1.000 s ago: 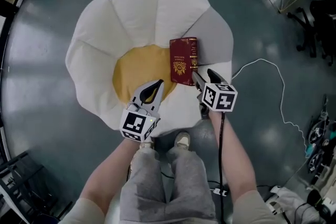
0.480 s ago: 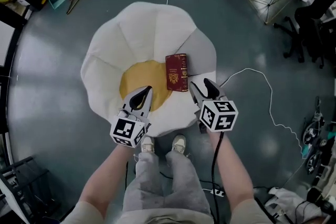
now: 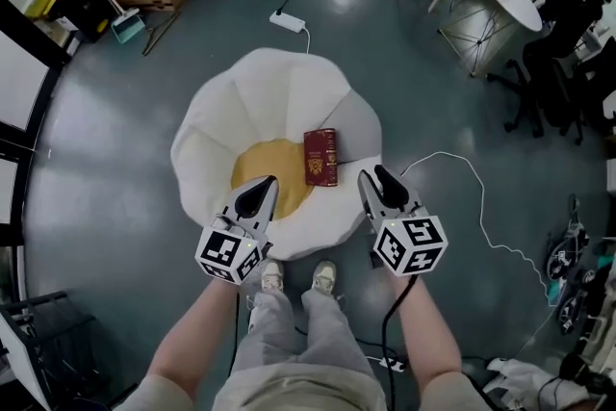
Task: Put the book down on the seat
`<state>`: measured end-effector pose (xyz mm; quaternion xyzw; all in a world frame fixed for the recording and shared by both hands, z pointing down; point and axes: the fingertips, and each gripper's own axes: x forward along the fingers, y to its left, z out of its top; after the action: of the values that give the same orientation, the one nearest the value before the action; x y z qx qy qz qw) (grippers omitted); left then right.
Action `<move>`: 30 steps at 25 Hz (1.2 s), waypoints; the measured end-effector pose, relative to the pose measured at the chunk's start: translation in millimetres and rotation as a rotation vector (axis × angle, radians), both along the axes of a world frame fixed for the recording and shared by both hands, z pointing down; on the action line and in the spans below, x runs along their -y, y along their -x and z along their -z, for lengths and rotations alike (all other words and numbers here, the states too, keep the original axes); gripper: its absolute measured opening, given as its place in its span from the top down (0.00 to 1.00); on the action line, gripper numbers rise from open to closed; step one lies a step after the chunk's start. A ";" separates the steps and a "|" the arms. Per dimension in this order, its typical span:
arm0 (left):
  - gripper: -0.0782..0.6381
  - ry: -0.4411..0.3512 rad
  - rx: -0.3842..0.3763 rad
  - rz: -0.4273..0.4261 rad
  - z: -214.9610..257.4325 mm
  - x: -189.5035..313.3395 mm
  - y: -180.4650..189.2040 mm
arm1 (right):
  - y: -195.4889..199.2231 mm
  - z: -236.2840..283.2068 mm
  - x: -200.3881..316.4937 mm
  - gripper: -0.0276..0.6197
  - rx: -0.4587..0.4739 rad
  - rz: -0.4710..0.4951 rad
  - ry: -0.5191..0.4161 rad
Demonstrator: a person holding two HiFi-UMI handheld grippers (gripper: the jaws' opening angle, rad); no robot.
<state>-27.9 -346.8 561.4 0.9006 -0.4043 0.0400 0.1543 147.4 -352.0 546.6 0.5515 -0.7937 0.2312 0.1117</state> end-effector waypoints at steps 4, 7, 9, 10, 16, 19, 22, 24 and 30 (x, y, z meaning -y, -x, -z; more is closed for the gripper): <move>0.88 -0.031 -0.013 0.000 62.2 -6.4 2.1 | 5.8 80.7 -11.3 0.78 -0.033 0.047 -0.111; 0.88 -0.069 -0.036 -0.026 110.0 -11.0 -1.5 | 7.6 142.7 -18.7 0.79 -0.021 0.082 -0.214; 0.88 -0.108 -0.044 -0.046 143.3 -15.8 -0.6 | 9.0 178.9 -23.6 0.79 -0.023 0.103 -0.272; 0.88 -0.128 -0.044 -0.052 159.8 -18.1 0.6 | 9.2 195.2 -26.2 0.79 -0.030 0.111 -0.297; 0.89 -0.159 -0.141 -0.054 248.7 -31.4 4.9 | 0.3 293.8 -54.8 0.85 -0.058 0.145 -0.432; 0.88 -0.171 -0.158 -0.063 281.8 -41.4 10.6 | -1.7 338.3 -72.5 0.87 -0.066 0.144 -0.496; 0.89 -0.191 -0.147 -0.074 308.1 -53.1 15.8 | 3.7 366.5 -90.7 0.90 -0.104 0.169 -0.540; 0.88 -0.212 -0.137 -0.087 324.9 -63.6 18.3 | 10.0 377.6 -102.4 0.91 -0.124 0.189 -0.555; 0.88 -0.302 -0.095 -0.108 357.1 -98.2 18.4 | 32.7 383.2 -133.3 0.91 -0.043 0.241 -0.545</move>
<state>-46.3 -248.6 204.3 0.9348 -0.3491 -0.0555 0.0338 114.7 -218.7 163.4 0.4678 -0.8837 -0.0170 0.0029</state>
